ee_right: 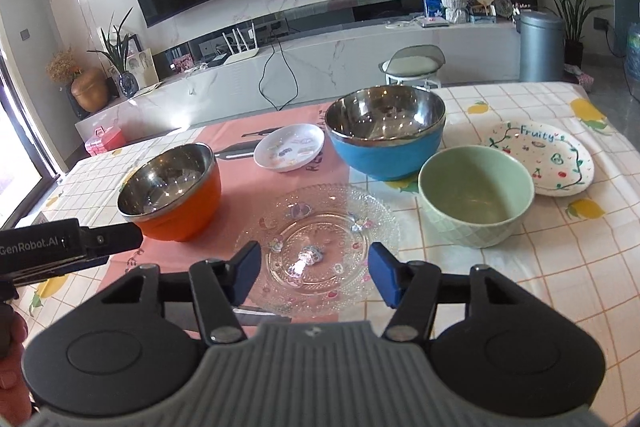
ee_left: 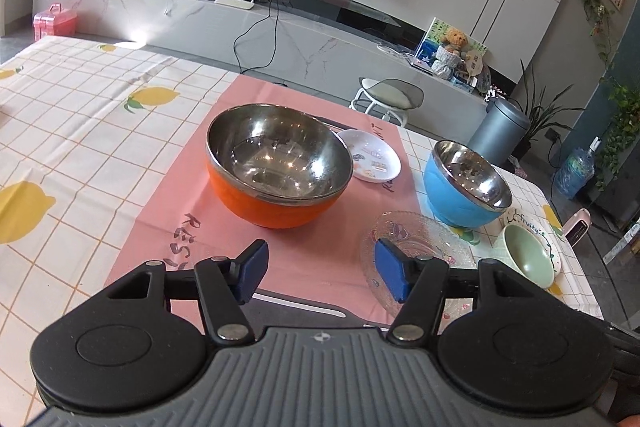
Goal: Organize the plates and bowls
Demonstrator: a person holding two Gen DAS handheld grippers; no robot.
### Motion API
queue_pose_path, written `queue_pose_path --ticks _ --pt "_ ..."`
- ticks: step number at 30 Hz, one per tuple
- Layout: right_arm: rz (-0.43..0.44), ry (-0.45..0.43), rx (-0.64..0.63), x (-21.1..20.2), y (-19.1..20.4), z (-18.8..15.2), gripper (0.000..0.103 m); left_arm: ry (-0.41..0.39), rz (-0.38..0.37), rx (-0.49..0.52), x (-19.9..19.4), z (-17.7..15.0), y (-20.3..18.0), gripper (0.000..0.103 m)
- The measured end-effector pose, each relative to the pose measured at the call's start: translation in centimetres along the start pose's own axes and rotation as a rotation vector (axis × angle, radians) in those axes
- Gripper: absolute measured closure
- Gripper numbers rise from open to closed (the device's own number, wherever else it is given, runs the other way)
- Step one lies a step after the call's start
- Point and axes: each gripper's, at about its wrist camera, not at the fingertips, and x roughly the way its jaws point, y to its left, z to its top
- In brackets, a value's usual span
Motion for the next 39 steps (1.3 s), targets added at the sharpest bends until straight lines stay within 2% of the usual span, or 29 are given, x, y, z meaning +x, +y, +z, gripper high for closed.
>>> queue_pose_path --ticks 3,6,11,15,21,27,32,35,39 --pt "0.009 0.030 0.038 1.6 -0.3 0.3 0.046 0.015 -0.012 -0.041 1.2 0.0 0.5 0.032" --pt "0.027 0.063 0.082 3.3 -0.6 0.6 0.053 0.031 -0.019 -0.066 2.3 -0.1 0.7 0.035" --pt "0.042 0.093 0.130 5.6 -1.0 1.2 0.053 0.067 -0.022 -0.104 4.1 0.1 1.0 0.037" --pt "-0.009 0.070 0.129 6.1 -1.6 1.5 0.053 0.080 -0.063 -0.116 5.0 0.2 0.5 0.039" --pt "-0.071 0.052 0.128 6.2 -3.7 1.4 0.054 0.132 -0.074 -0.094 7.2 0.0 -1.1 0.039" --pt "-0.086 0.081 0.162 6.8 -5.0 1.0 0.061 0.158 -0.067 -0.096 8.3 -0.1 -1.5 0.039" --pt "-0.071 0.086 0.201 7.5 -5.7 0.8 0.073 0.162 -0.075 -0.085 9.0 0.2 -1.9 0.039" --pt "-0.058 0.087 0.216 7.7 -5.9 0.9 0.076 0.167 -0.077 -0.079 9.3 0.2 -2.2 0.046" --pt "-0.059 0.082 0.219 7.8 -6.0 0.9 0.081 0.176 -0.083 -0.056 9.7 0.2 -2.8 0.068"
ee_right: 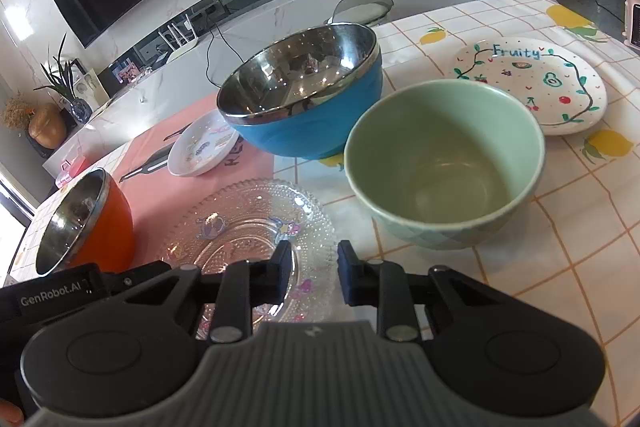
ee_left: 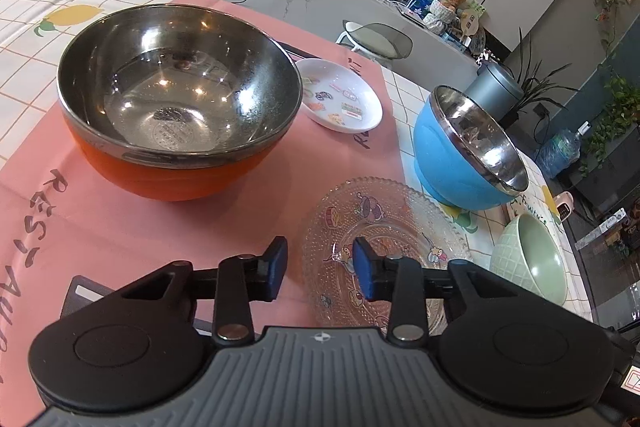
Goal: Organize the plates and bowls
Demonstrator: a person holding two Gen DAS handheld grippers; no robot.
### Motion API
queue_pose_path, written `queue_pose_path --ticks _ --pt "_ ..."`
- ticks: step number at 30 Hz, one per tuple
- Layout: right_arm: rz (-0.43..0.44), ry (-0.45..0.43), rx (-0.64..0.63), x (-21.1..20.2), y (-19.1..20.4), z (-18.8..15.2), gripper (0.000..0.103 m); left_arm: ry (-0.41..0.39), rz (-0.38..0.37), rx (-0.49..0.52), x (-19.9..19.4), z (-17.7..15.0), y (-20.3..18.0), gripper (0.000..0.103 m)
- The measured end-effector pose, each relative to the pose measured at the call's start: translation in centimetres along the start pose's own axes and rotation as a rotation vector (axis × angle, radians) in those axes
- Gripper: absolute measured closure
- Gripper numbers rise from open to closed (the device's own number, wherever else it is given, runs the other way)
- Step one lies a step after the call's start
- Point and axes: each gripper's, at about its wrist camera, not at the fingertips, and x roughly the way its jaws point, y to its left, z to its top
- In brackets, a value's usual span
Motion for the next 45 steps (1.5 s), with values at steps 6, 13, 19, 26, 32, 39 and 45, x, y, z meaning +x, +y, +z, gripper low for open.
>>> queue_pose_path --ticks 6,13,19,26,32,39,45 --pt "0.002 0.002 0.036 0.0 -0.6 0.1 0.092 0.008 0.013 0.004 0.3 0.2 -0.2 0.082" --pt "0.010 0.011 0.051 -0.5 -0.5 -0.1 0.094 0.020 0.031 -0.003 -0.6 0.1 0.2 0.088" --pt "0.028 0.027 0.053 -1.7 0.2 -1.1 0.094 0.009 0.045 -0.009 -2.7 -0.7 0.4 0.088" --pt "0.068 0.034 0.052 -4.5 0.9 -2.8 0.094 -0.004 0.059 -0.010 -6.3 -2.2 1.0 0.088" --pt "0.100 0.054 0.045 -6.9 1.7 -5.0 0.094 -0.005 0.080 -0.014 -9.2 -4.1 1.7 0.088" --pt "0.125 0.107 0.041 -8.2 2.4 -8.1 0.094 0.008 0.106 -0.035 -11.1 -5.9 3.5 0.088" --pt "0.126 0.140 0.019 -8.2 3.2 -9.5 0.094 0.011 0.115 -0.061 -11.5 -7.1 5.1 0.088"
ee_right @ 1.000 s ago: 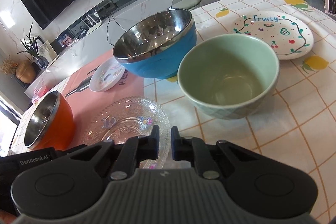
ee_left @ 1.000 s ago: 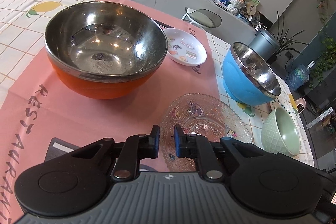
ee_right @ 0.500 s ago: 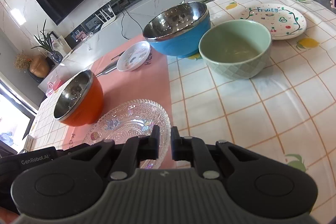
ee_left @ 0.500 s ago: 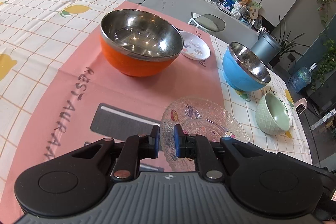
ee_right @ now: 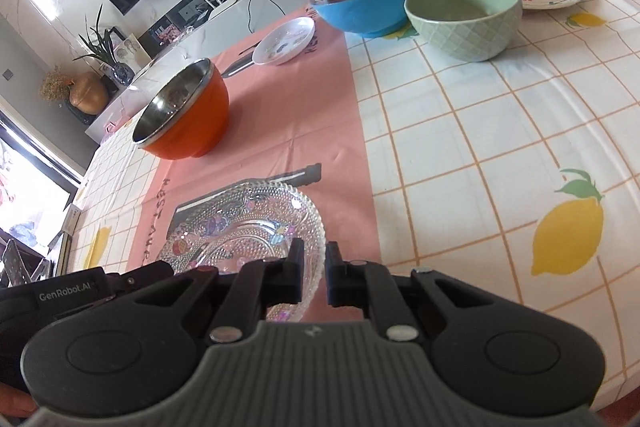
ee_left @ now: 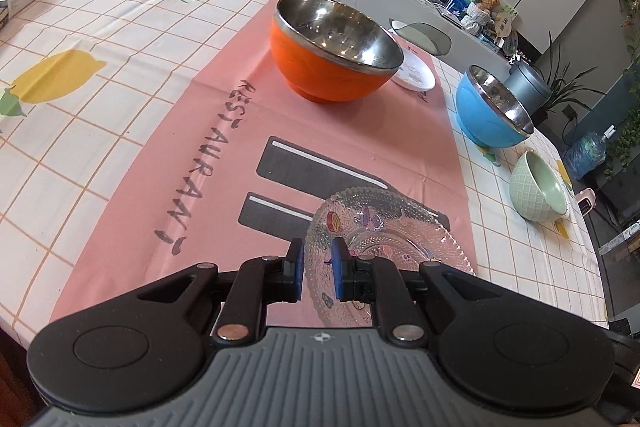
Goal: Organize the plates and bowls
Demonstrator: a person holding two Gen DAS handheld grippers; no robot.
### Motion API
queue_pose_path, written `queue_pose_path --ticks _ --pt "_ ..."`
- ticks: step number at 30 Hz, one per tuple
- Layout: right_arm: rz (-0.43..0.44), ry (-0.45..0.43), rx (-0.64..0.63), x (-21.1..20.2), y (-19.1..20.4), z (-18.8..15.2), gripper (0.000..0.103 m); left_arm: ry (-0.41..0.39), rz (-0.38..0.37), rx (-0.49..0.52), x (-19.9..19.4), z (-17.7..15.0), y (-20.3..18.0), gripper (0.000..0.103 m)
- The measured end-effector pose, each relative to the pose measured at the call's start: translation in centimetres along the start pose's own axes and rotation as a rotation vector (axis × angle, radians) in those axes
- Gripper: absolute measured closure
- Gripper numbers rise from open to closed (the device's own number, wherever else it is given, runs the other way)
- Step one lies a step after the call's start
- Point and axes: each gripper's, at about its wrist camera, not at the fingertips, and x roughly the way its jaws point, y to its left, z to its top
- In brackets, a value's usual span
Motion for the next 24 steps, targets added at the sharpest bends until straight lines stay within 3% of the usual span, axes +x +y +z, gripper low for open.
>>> queue_pose_path --ticks 24 --pt "-0.029 0.004 -0.065 0.57 0.93 -0.35 0.091 0.002 0.010 0.005 0.52 -0.49 0.40 0.084"
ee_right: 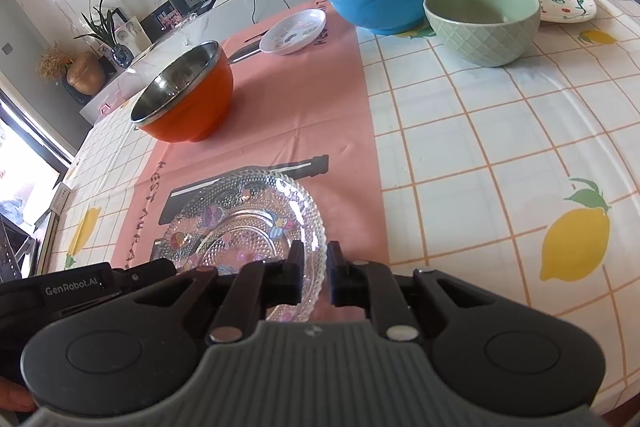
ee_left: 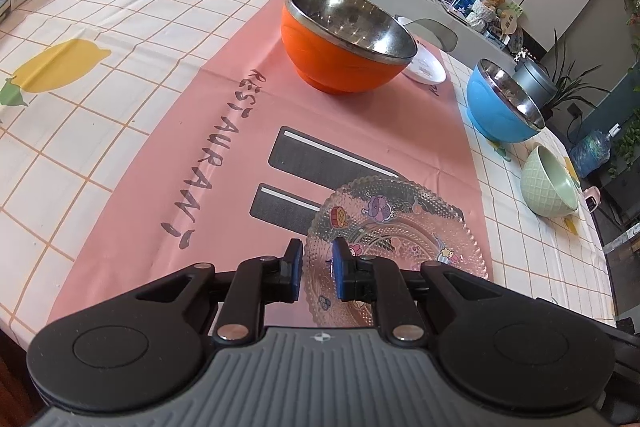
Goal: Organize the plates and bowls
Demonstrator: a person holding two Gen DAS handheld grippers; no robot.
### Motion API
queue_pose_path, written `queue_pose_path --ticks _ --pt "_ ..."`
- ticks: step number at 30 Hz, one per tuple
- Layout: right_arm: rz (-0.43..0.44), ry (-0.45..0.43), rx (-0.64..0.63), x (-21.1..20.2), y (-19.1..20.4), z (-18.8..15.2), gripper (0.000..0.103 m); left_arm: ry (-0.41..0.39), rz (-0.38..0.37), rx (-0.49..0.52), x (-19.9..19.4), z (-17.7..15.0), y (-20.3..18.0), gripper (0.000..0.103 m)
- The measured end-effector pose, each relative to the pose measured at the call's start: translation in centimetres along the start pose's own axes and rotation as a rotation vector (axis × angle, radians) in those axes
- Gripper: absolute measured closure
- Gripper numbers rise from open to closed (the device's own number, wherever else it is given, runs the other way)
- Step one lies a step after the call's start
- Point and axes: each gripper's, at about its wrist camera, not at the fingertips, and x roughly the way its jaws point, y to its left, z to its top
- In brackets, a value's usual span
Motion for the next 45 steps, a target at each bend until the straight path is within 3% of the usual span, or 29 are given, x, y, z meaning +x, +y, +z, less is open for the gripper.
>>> queue_pose_path --ticks 3,7,16,31,45 --pt "0.000 -0.012 -0.009 -0.3 0.1 0.0 0.090 -0.017 0.003 0.007 -0.4 0.2 -0.2 0.072" --pt "0.000 -0.041 -0.030 -1.2 0.2 0.3 0.072 -0.059 0.022 0.027 -1.4 0.4 -0.7 0.058" --pt "-0.042 -0.113 -0.077 -4.0 -0.7 1.5 0.060 -0.137 -0.019 0.105 -3.5 1.5 -4.1 0.046" --pt "-0.141 -0.321 -0.172 -10.2 -4.1 5.4 0.041 -0.158 -0.162 0.236 -2.8 2.8 -12.8 0.036" --pt "-0.224 -0.365 -0.122 -11.2 -9.8 10.5 0.040 -0.110 -0.249 0.274 1.6 5.2 -19.4 0.036"
